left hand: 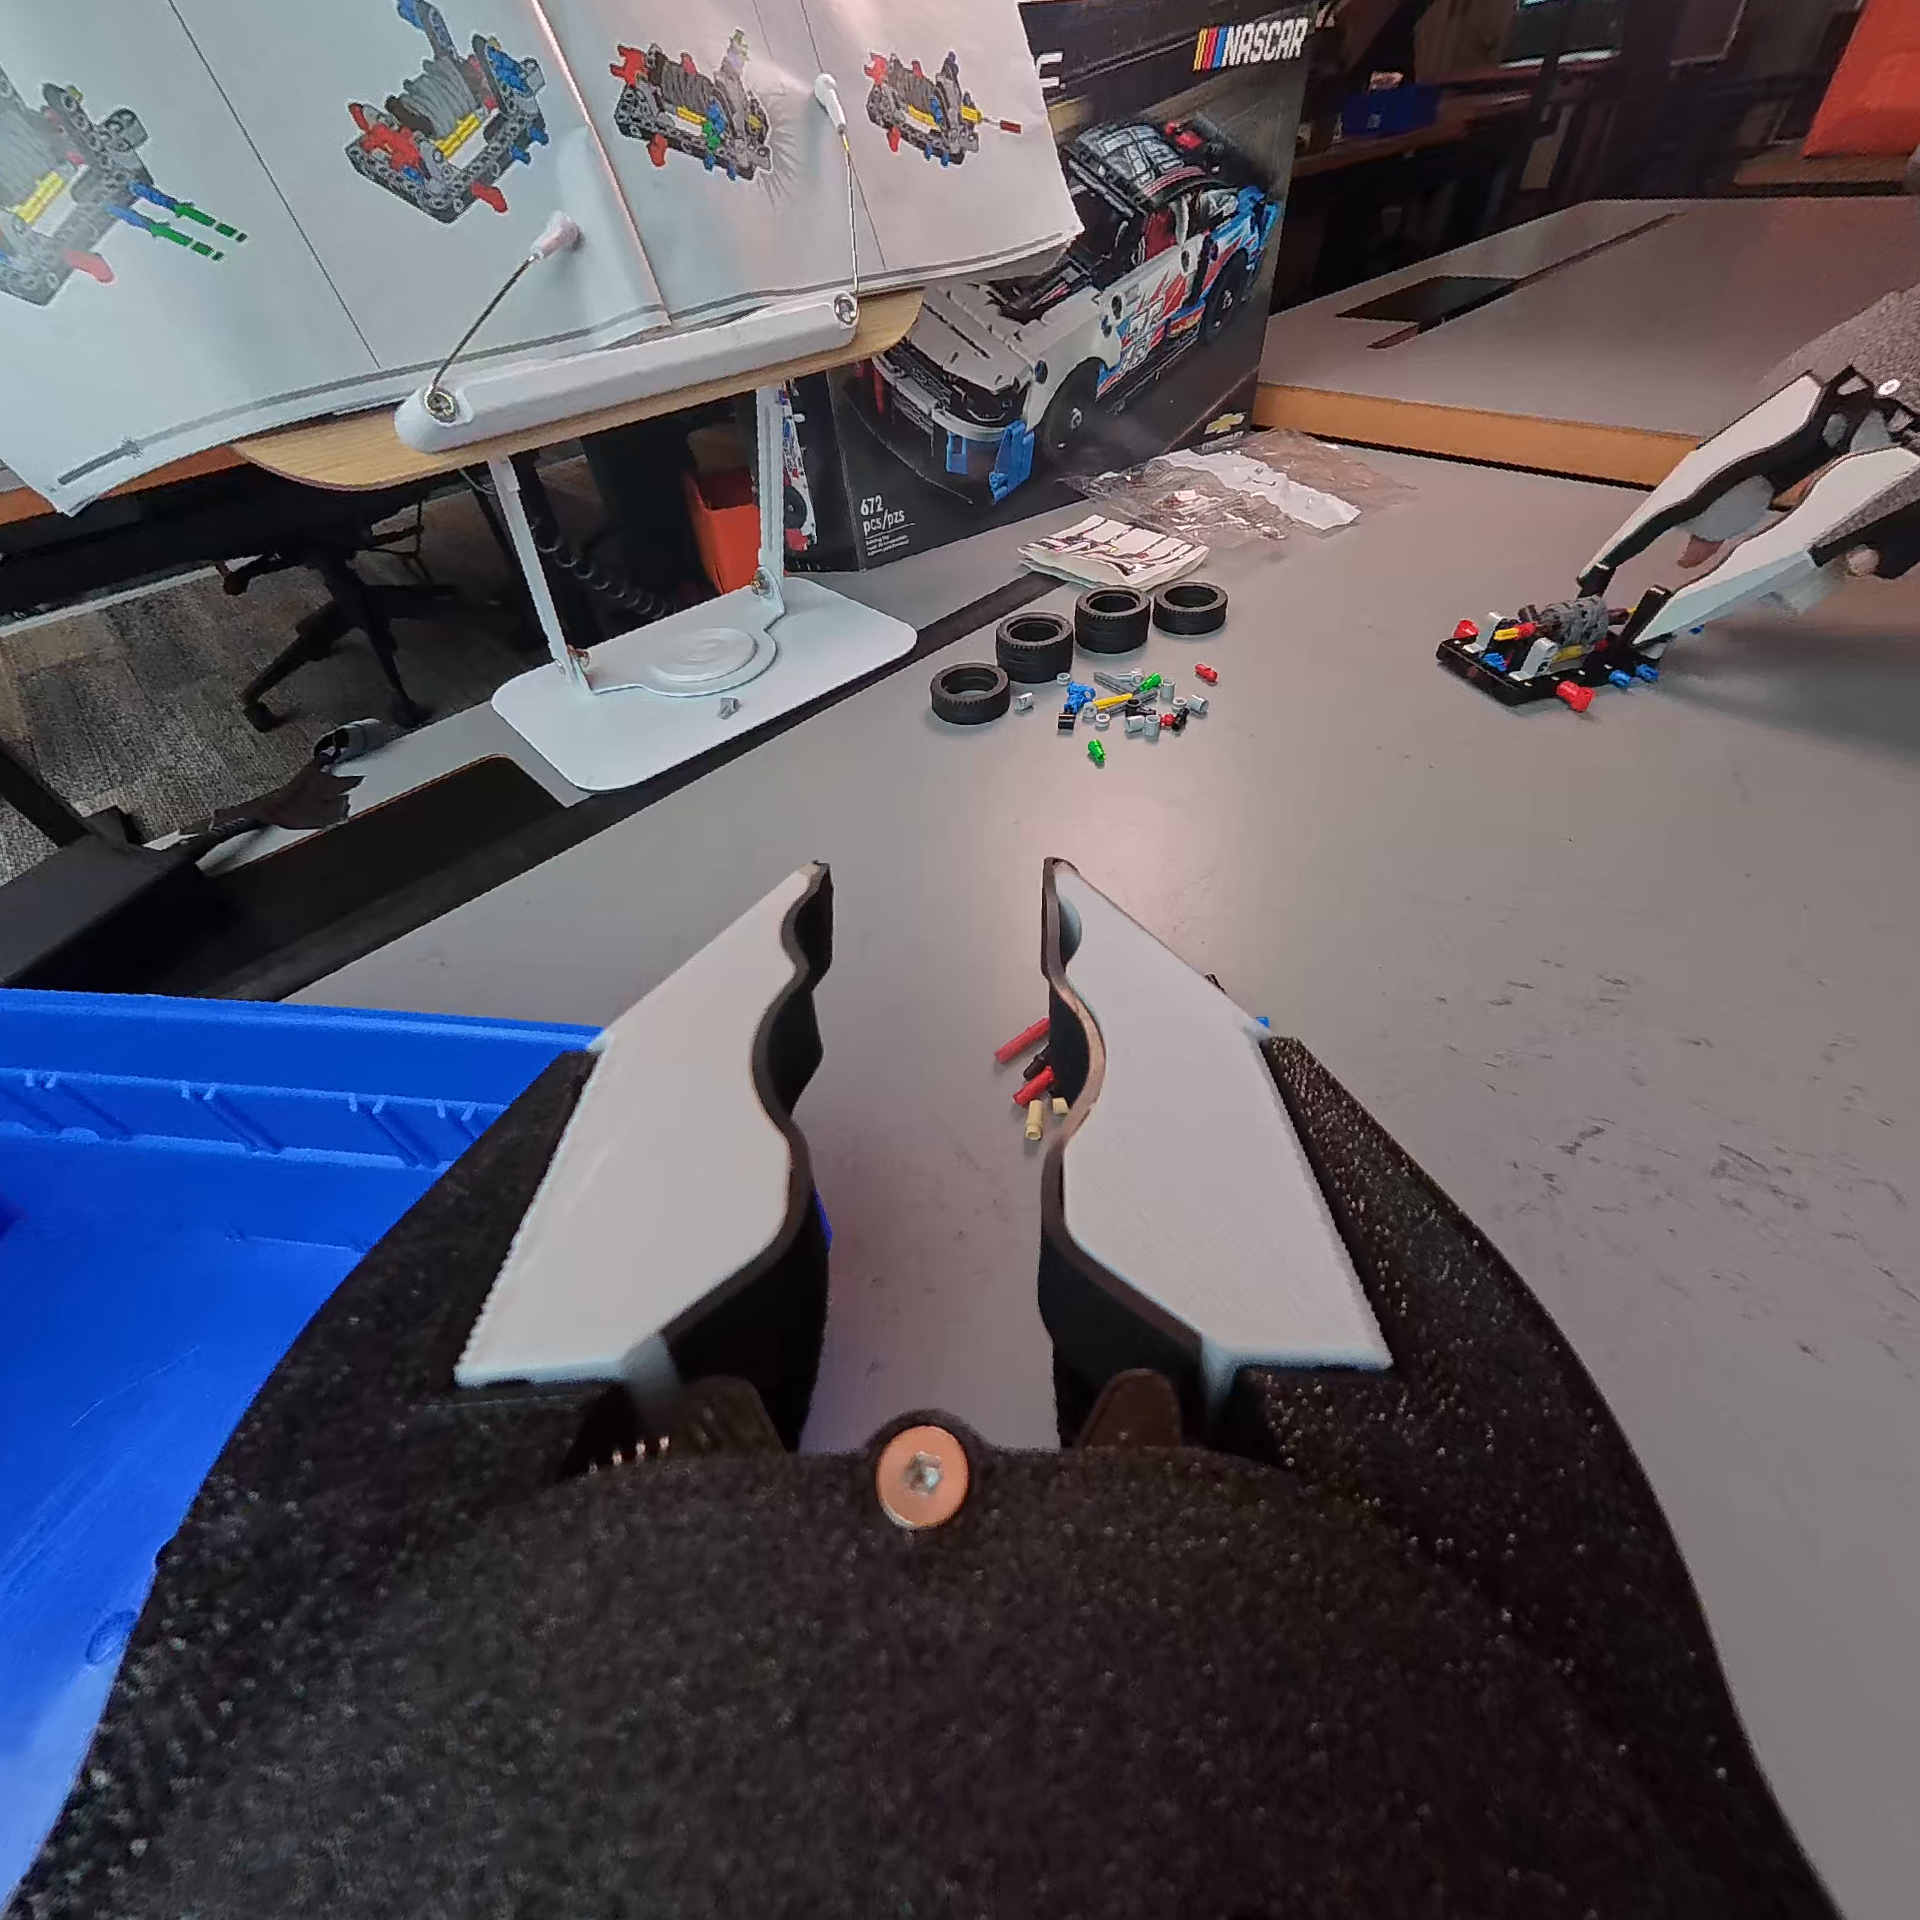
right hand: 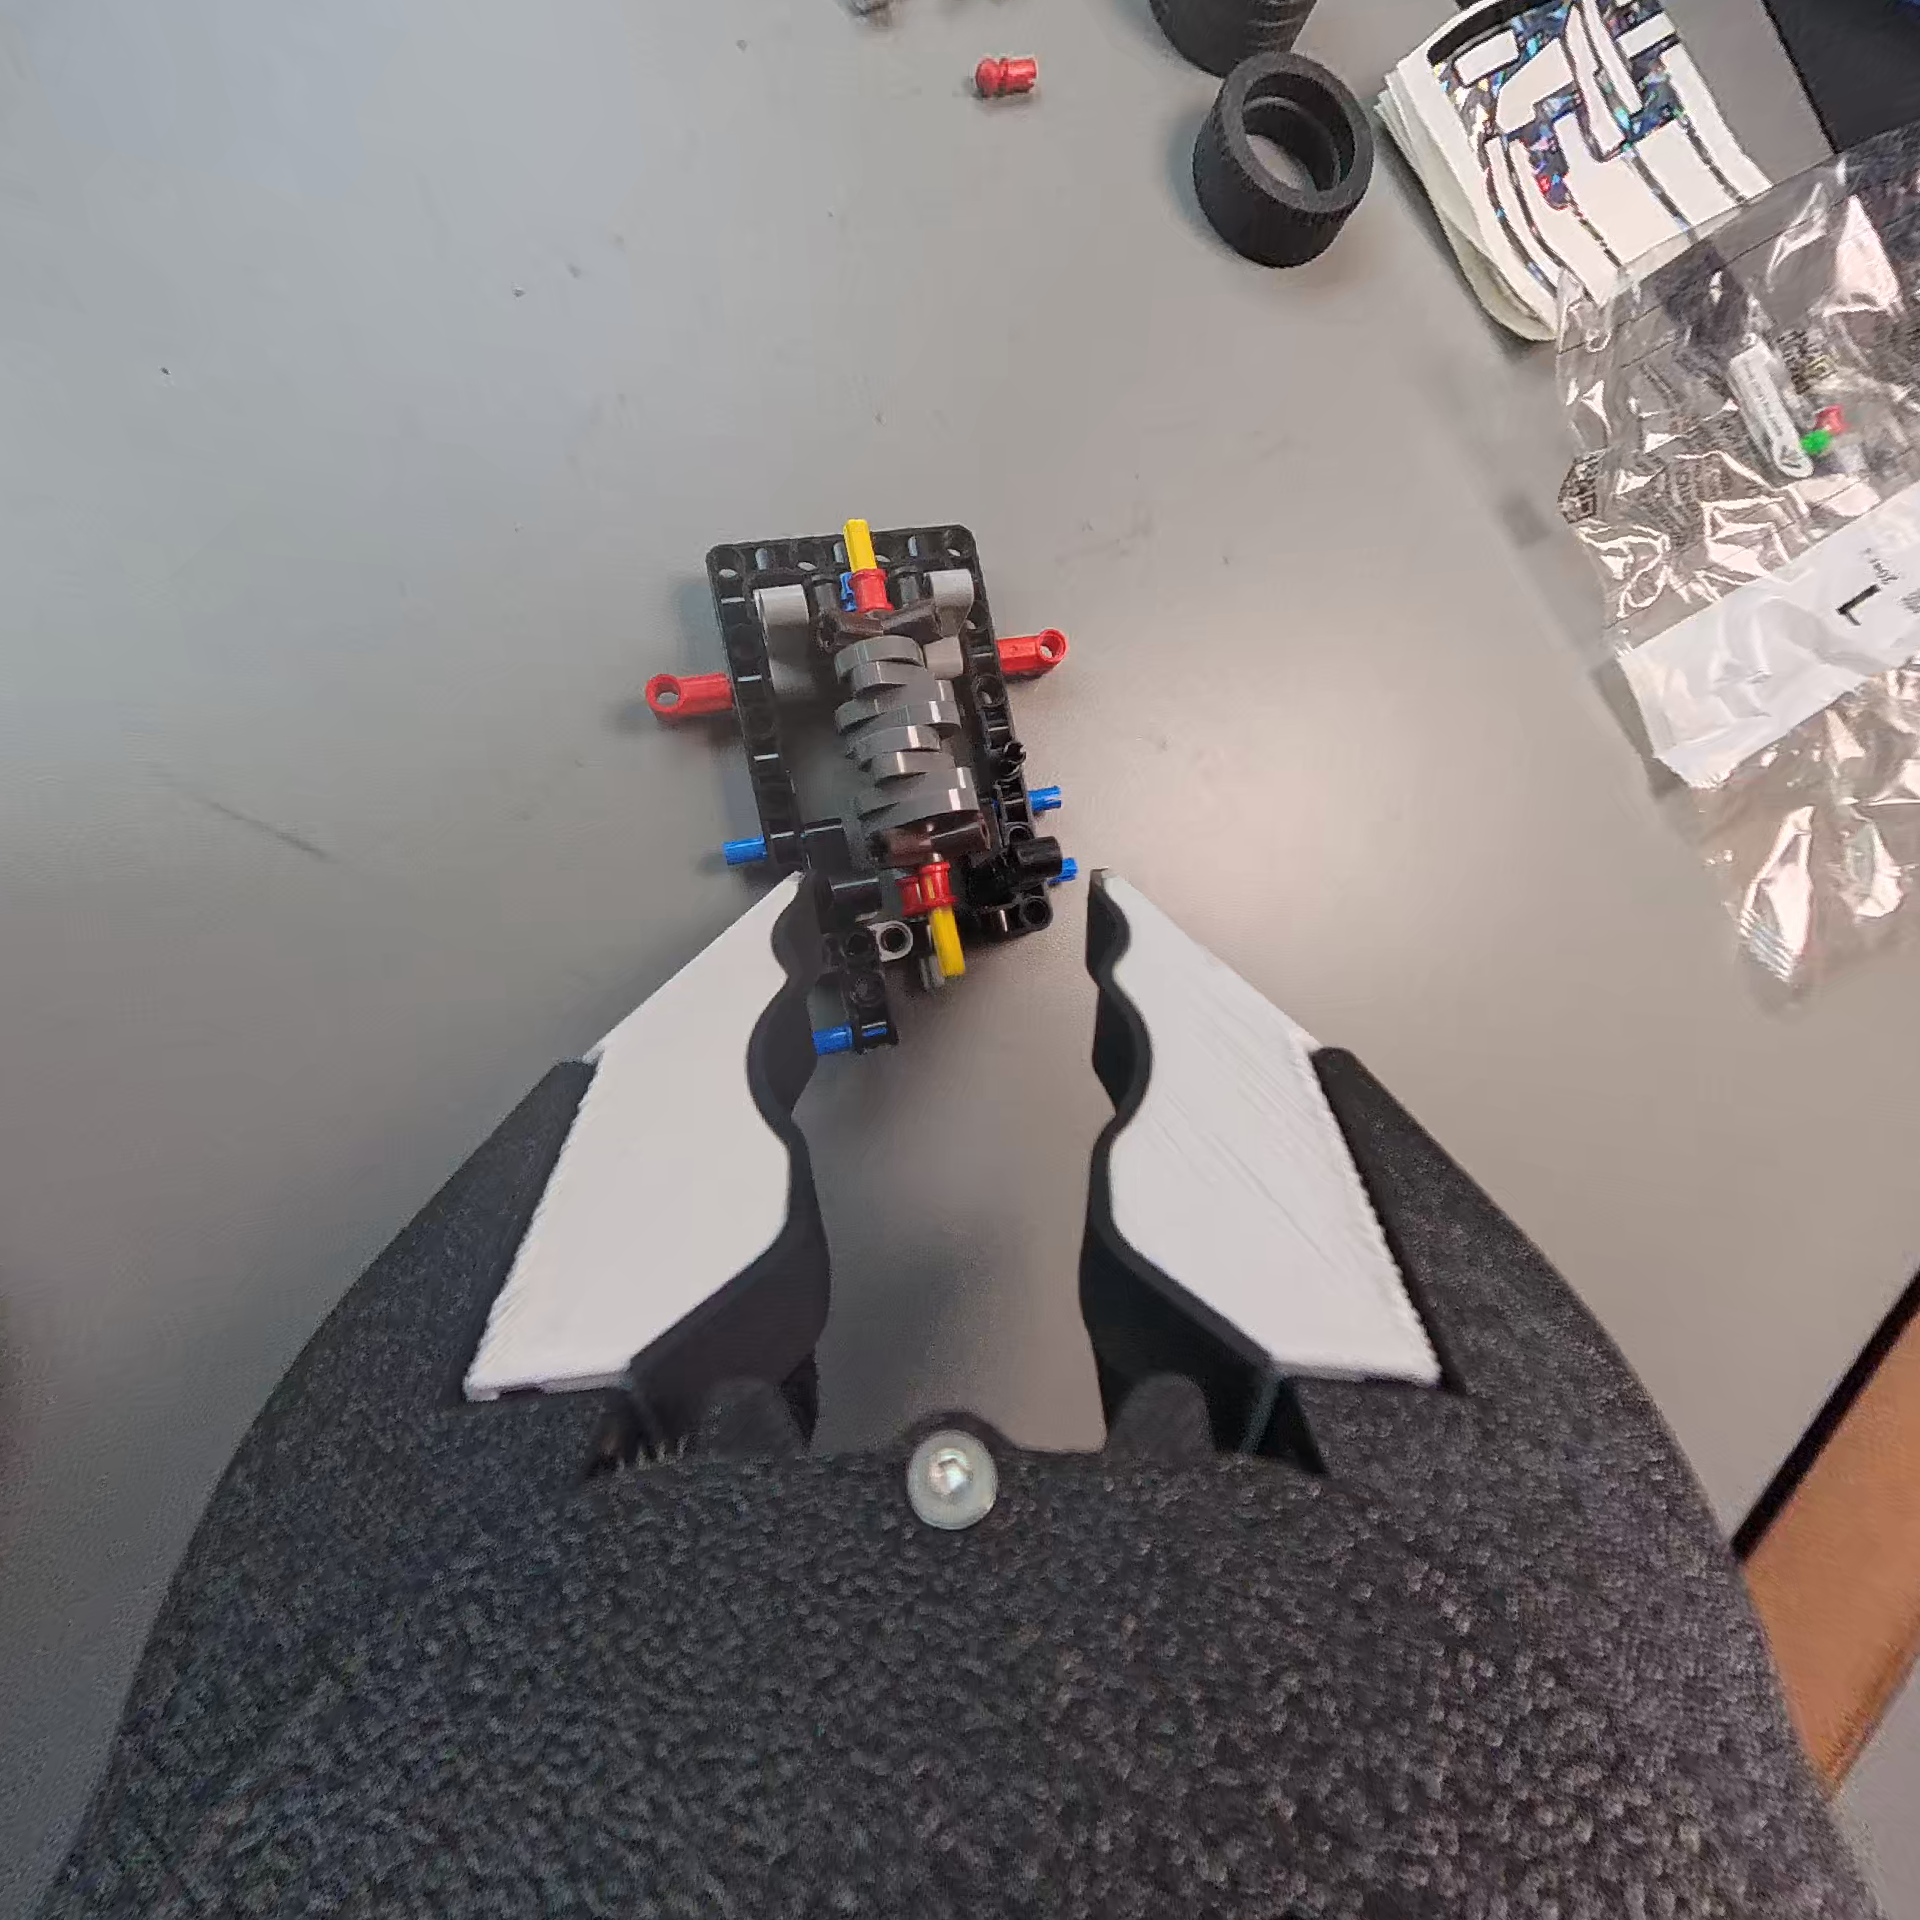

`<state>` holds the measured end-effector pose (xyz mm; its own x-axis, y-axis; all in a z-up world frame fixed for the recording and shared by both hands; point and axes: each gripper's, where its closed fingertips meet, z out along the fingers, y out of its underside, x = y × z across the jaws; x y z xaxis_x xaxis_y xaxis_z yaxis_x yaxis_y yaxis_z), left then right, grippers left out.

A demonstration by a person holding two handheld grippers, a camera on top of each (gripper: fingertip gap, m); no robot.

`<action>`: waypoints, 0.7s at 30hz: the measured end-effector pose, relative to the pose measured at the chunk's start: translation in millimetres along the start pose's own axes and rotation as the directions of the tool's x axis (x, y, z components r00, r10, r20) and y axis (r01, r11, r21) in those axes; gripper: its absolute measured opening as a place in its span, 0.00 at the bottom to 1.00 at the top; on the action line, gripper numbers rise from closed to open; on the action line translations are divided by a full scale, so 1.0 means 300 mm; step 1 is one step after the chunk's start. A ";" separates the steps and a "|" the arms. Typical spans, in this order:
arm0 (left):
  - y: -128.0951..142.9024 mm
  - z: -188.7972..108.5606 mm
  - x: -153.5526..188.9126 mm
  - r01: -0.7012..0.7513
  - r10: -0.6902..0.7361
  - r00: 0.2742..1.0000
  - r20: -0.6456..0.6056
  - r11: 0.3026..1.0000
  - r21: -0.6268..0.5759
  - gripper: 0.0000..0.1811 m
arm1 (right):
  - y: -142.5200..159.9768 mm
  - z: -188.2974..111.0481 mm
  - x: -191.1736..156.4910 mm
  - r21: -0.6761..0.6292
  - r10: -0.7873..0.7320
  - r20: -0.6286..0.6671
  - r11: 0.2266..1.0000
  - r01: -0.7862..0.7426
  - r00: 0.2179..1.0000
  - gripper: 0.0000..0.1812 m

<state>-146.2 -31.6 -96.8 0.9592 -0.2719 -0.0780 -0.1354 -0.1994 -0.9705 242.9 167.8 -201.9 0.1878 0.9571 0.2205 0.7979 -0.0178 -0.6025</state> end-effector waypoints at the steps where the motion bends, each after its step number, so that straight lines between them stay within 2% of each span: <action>1: 0.000 0.000 0.000 0.000 0.000 1.000 -0.001 1.000 0.000 0.22 | -0.009 -0.008 0.005 0.000 -0.003 -0.004 1.000 0.003 1.000 0.30; 4: 0.001 0.000 0.001 0.000 0.000 1.000 -0.001 1.000 -0.001 0.22 | -0.076 -0.044 0.025 0.069 0.014 -0.038 0.998 -0.011 0.999 0.32; 6: 0.001 0.001 0.001 0.001 -0.001 1.000 -0.001 1.000 0.000 0.22 | -0.165 -0.075 0.030 0.189 0.038 -0.074 0.982 -0.024 0.997 0.31; 9: 0.003 0.003 0.000 0.003 -0.003 1.000 -0.002 1.000 0.000 0.22 | -0.304 -0.130 0.035 0.392 0.106 -0.140 0.919 -0.043 0.984 0.30; 12: 0.010 0.007 -0.002 0.008 -0.008 1.000 -0.002 1.000 -0.002 0.22 | -0.425 -0.185 0.022 0.596 0.204 -0.144 0.799 -0.080 0.968 0.29; 15: 0.014 0.010 -0.006 0.010 -0.010 1.000 0.005 1.000 0.007 0.22 | -0.519 -0.245 0.006 0.780 0.301 -0.127 0.619 -0.092 0.945 0.27; 17: 0.011 0.012 -0.007 0.015 -0.015 1.000 0.013 1.000 0.026 0.22 | -0.551 -0.261 -0.009 0.839 0.323 -0.139 0.541 -0.062 0.936 0.26; 18: 0.009 0.012 -0.006 0.017 -0.017 1.000 0.015 0.999 0.038 0.22 | -0.559 -0.256 -0.017 0.849 0.326 -0.148 0.525 -0.048 0.934 0.26; 21: -0.003 0.009 -0.011 -0.008 0.006 0.999 0.039 0.998 0.068 0.22 | -0.559 -0.223 -0.038 0.841 0.313 -0.197 0.541 -0.004 0.929 0.26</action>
<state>-148.6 -27.9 -96.3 0.9674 -0.2361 -0.0922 -0.1261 -0.1326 -0.9831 145.3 140.6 -52.0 0.5374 0.8266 0.1672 -0.0511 0.2299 -0.9719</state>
